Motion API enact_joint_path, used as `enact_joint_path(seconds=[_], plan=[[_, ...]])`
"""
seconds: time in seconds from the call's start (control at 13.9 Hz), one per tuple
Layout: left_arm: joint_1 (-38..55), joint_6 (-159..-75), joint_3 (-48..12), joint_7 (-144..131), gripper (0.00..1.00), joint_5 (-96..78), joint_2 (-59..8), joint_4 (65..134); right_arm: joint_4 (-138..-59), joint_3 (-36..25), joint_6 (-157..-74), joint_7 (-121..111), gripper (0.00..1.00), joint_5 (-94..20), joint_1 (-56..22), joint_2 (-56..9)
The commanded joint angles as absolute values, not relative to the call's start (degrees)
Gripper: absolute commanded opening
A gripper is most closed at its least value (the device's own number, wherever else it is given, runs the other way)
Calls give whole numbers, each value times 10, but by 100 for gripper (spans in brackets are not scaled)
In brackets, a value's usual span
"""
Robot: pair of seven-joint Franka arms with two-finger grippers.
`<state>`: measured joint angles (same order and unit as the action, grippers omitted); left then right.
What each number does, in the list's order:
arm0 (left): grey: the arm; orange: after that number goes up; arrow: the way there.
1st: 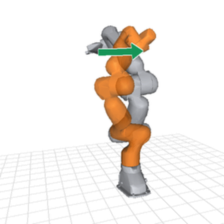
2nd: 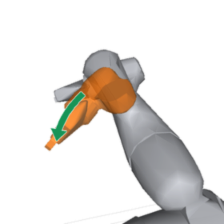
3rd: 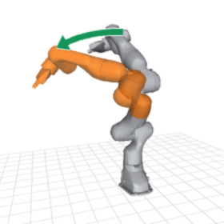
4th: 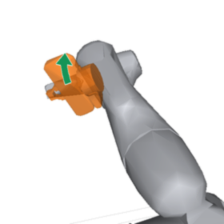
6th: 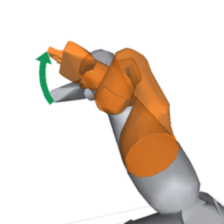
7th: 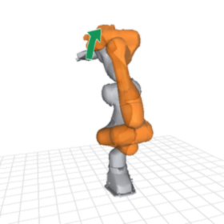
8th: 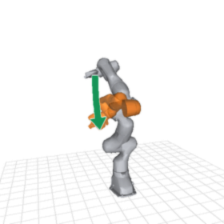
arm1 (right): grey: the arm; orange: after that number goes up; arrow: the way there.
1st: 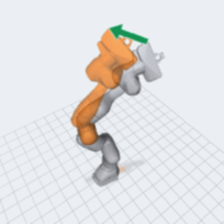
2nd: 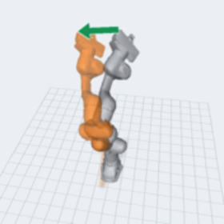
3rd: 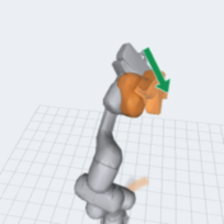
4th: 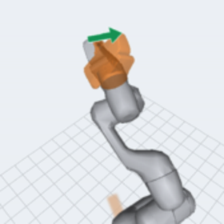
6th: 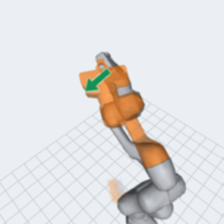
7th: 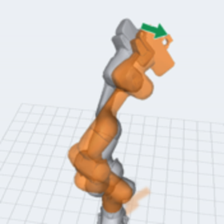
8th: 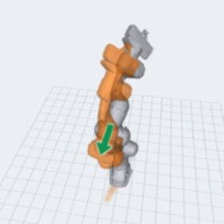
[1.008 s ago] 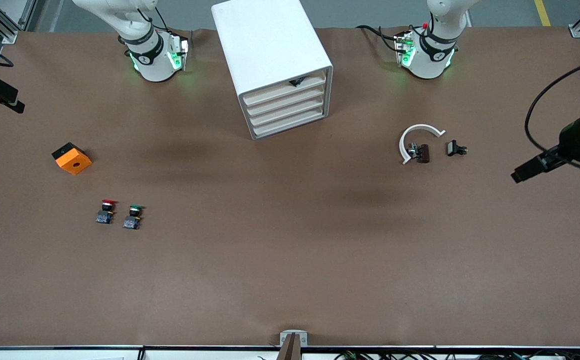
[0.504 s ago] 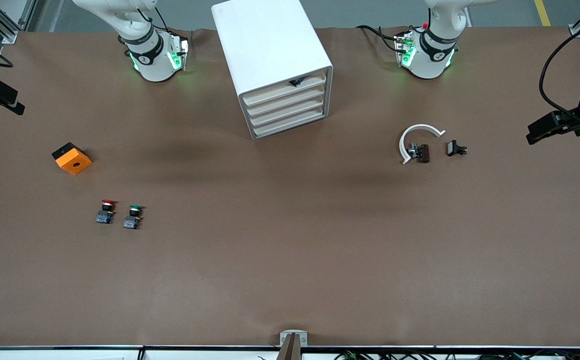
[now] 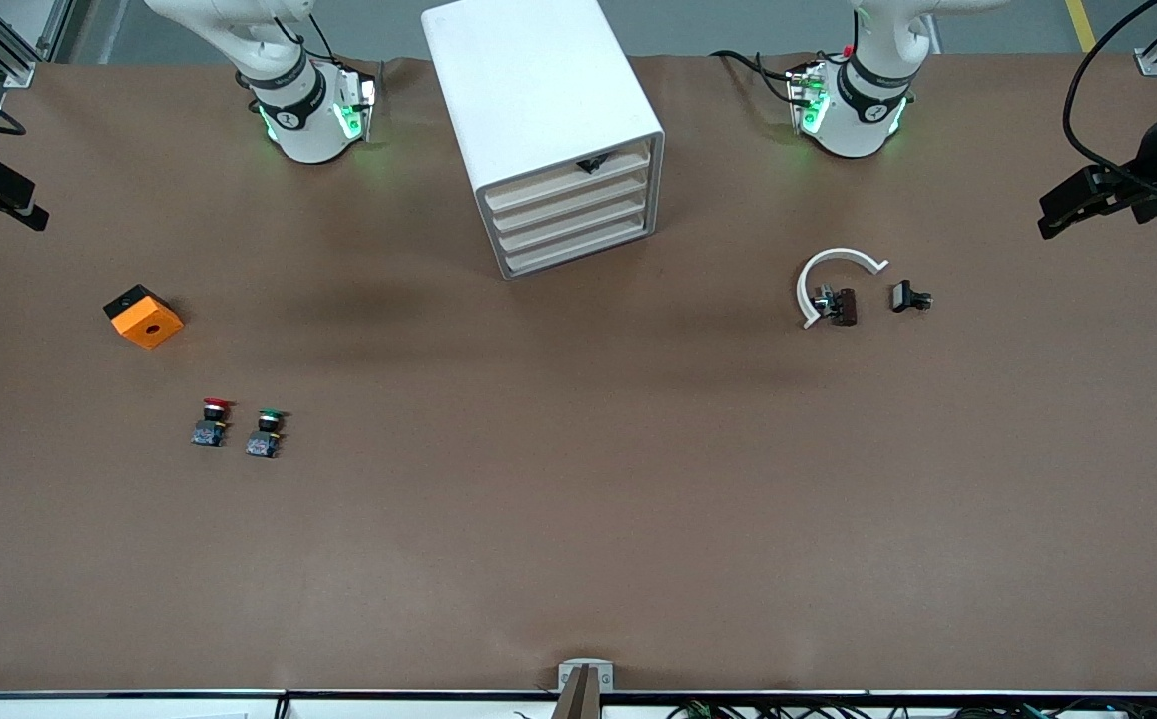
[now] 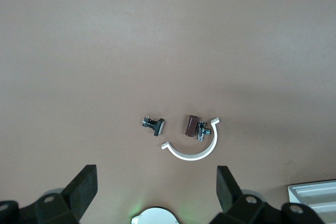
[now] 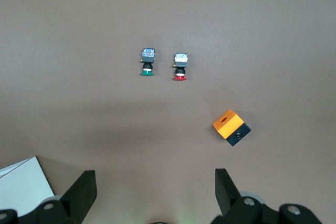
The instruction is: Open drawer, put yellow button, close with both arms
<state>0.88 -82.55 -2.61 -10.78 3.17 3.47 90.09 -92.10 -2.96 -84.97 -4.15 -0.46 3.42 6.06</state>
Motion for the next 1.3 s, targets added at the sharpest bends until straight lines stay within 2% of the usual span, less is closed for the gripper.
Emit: enact_joint_path(seconds=[0.0,0.29,0.72,1.22], plan=[[15,-840,-27,-98,100,25,57,919,-931,-33,-854,-47,100,-12,33,73],[15,-857,-28,-98,100,25,54,921,-931,-33,-854,-47,100,-13,33,73],[14,-886,-47,-98,100,19,91,981,-931,-33,-854,-47,100,-13,33,73],[8,-881,-39,-98,100,-17,79,950,-931,-33,-854,-47,100,-13,33,73]])
